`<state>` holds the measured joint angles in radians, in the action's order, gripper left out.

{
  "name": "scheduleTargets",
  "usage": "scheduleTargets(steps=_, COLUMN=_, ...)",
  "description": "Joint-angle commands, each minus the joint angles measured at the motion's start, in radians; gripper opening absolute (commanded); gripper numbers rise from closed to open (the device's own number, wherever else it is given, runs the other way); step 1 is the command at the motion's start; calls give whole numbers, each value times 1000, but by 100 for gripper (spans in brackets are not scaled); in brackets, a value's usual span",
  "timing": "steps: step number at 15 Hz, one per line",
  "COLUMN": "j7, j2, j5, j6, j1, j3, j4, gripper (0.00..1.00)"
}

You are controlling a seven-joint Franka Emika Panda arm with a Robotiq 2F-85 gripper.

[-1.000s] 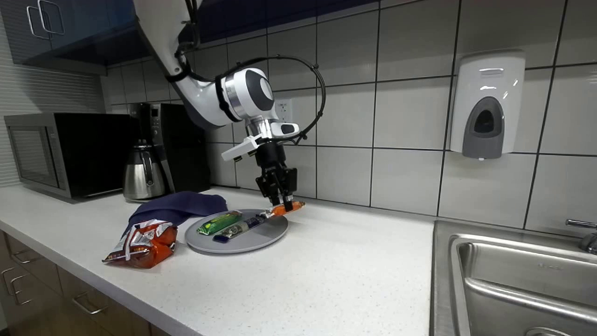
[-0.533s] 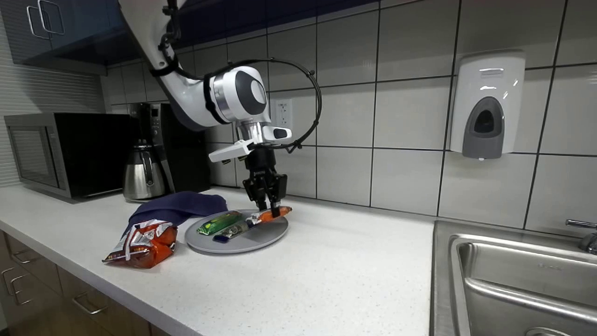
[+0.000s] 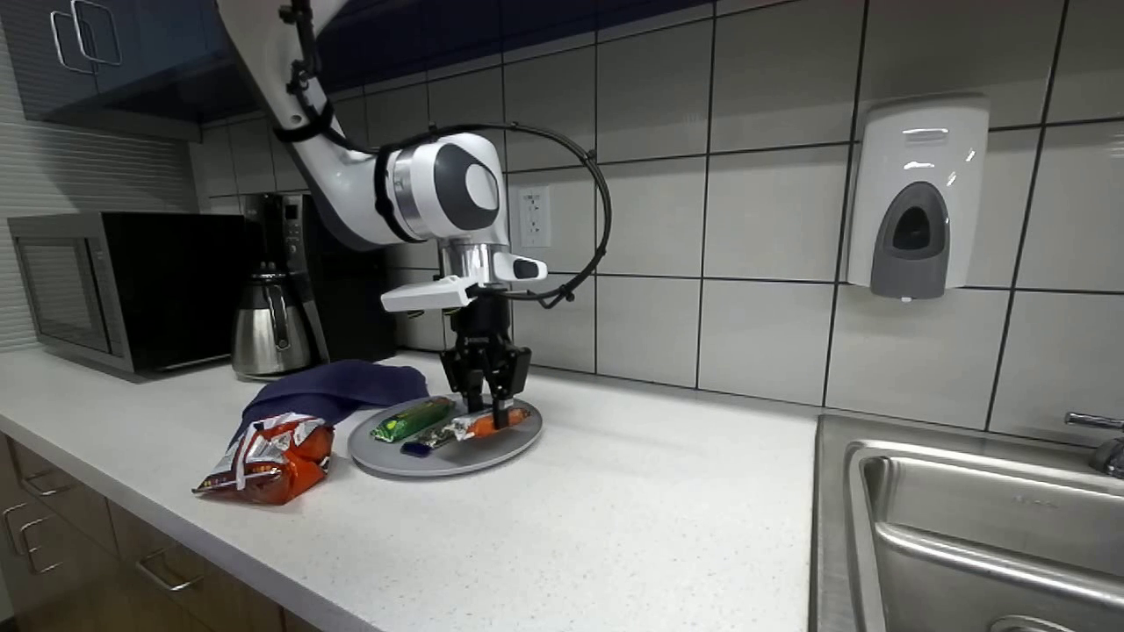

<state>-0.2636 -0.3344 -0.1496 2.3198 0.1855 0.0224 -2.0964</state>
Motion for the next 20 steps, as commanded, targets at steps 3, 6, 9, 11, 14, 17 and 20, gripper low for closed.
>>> scheduleTargets(steps=3, j7=91, j2=25, j5=22, j6=7, j1=-38, j3=-30, j4=-41, gripper=17)
scheduleTargets(steps=6, j7=100, j2=23, j5=22, j6=9, j1=-40, j3=-32, j4=-37, gripper=17)
scheduleTargets(steps=9, j7=106, j2=20, j5=23, j6=6, j1=-42, j3=-33, j4=-33, gripper=17)
scheduleTargets(steps=11, j7=112, j2=17, j5=23, j6=4, j1=-43, j3=-35, j4=-30, gripper=17)
scheduleTargets(steps=14, j7=119, j2=14, j5=23, j6=-2, j1=-43, j3=-35, j4=-26, gripper=69)
scheduleTargets(steps=17, j7=121, j2=16, j5=25, j6=-2, j1=-45, j3=-34, j4=-25, gripper=90)
scheduleTargets(steps=20, j7=121, j2=21, j5=24, j6=-2, j1=-49, j3=-31, j4=-22, gripper=100)
